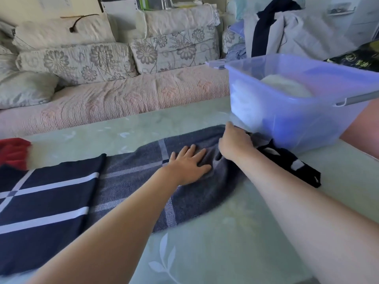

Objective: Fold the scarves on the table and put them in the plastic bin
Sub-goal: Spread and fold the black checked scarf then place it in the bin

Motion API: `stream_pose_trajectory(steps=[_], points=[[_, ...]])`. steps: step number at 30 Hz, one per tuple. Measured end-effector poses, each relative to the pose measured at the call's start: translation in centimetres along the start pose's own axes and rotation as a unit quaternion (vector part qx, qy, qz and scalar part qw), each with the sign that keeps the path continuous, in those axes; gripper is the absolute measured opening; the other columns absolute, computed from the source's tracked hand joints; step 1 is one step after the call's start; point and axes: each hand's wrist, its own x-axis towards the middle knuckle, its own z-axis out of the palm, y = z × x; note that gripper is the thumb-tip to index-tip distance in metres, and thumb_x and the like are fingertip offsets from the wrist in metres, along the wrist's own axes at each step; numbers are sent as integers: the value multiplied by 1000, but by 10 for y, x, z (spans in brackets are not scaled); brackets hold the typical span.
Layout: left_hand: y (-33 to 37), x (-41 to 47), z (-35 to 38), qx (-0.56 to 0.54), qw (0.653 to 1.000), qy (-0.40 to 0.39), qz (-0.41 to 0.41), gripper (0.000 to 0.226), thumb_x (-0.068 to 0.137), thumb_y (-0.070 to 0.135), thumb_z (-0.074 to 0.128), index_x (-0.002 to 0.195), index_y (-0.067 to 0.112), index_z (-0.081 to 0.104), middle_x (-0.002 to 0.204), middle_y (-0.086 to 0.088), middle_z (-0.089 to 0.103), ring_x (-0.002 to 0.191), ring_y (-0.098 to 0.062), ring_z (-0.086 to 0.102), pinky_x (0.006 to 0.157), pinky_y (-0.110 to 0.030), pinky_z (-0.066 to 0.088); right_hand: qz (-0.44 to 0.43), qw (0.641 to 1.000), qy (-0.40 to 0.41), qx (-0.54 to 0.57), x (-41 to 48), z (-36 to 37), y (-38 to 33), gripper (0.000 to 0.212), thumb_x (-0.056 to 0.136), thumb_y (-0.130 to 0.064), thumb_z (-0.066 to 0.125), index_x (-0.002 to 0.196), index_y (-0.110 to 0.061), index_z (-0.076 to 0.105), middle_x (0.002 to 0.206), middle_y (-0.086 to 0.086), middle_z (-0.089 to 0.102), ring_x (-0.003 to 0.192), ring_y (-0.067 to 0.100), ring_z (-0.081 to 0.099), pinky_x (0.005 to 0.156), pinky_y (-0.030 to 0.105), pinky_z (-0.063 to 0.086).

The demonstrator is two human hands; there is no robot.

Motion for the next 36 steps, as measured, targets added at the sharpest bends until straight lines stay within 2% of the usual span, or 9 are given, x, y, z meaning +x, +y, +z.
stream_pose_trajectory(steps=[3, 6, 9, 15, 18, 20, 24, 30, 36], points=[[0, 6, 16, 16, 999, 35, 1, 75, 90, 75, 20, 154, 43, -1, 164, 4, -12, 150, -21, -14, 119, -54, -9, -41, 980, -116, -158, -3, 17, -3, 77, 95, -37, 47, 157, -15, 9, 144, 17, 49, 130, 37, 45, 110, 51, 30], [-4, 3, 24, 11, 995, 98, 20, 81, 86, 80, 23, 155, 40, 9, 164, 4, -7, 151, -21, -9, 119, -56, -7, -137, 951, -82, -264, -8, 19, -7, 68, 85, -39, 59, 146, -18, 36, 142, 12, 48, 133, 33, 40, 112, 51, 27], [-4, -8, 27, -2, 975, 213, 56, 76, 82, 75, 29, 147, 37, 32, 160, 2, 18, 148, -23, 12, 120, -53, 6, -259, 955, -9, -141, -17, 12, -11, 49, 88, -19, 54, 137, -19, 47, 138, 7, 49, 130, 27, 42, 108, 39, 35], [8, -47, 40, -23, 940, 334, 69, 41, 76, 51, 45, 102, 21, 55, 105, 1, 51, 100, -26, 49, 86, -41, 43, -261, 964, -53, -4, -49, 6, 13, 54, 91, -22, 53, 142, -17, 37, 149, 10, 38, 135, 31, 41, 107, 42, 37], [16, -60, 49, -31, 961, 264, 72, 61, 80, 61, 33, 127, 27, 53, 130, 2, 49, 122, -25, 43, 104, -44, 37, -320, 946, 37, -39, -68, -5, 30, 20, 71, -22, 45, 91, -19, 47, 99, 3, 49, 89, 30, 53, 76, 38, 42], [19, -65, 52, -18, 983, 174, 57, 69, 86, 67, 21, 149, 38, 30, 158, 1, 24, 146, -23, 17, 120, -45, 12, -337, 941, -7, -38, -84, -12, 41, 11, 63, -20, 50, 71, -23, 43, 80, -5, 44, 73, 25, 48, 67, 32, 35], [33, -70, 49, 8, 994, 94, 53, 61, 98, 61, 25, 154, 44, 7, 164, 3, -7, 150, -20, -10, 120, -51, -6, -328, 941, -76, -42, -100, -13, 63, 11, 71, -27, 56, 81, -23, 61, 86, -7, 54, 84, 21, 55, 74, 33, 46], [37, -76, 46, -19, 995, 94, 37, 66, 98, 61, 26, 155, 38, 3, 164, 5, -6, 151, -18, -9, 120, -50, -6, -283, 947, -107, -111, -105, -31, 54, 12, 95, -21, 59, 84, -19, 64, 92, -1, 62, 92, 25, 61, 81, 35, 46], [35, -79, 43, 4, 997, 70, 14, 78, 89, 77, 24, 154, 43, -2, 164, 4, -10, 150, -23, -14, 118, -56, -10, -154, 925, -233, -257, -107, -67, 32, 23, 87, -12, 52, 104, -18, 67, 108, 3, 66, 95, 28, 62, 83, 34, 53]])
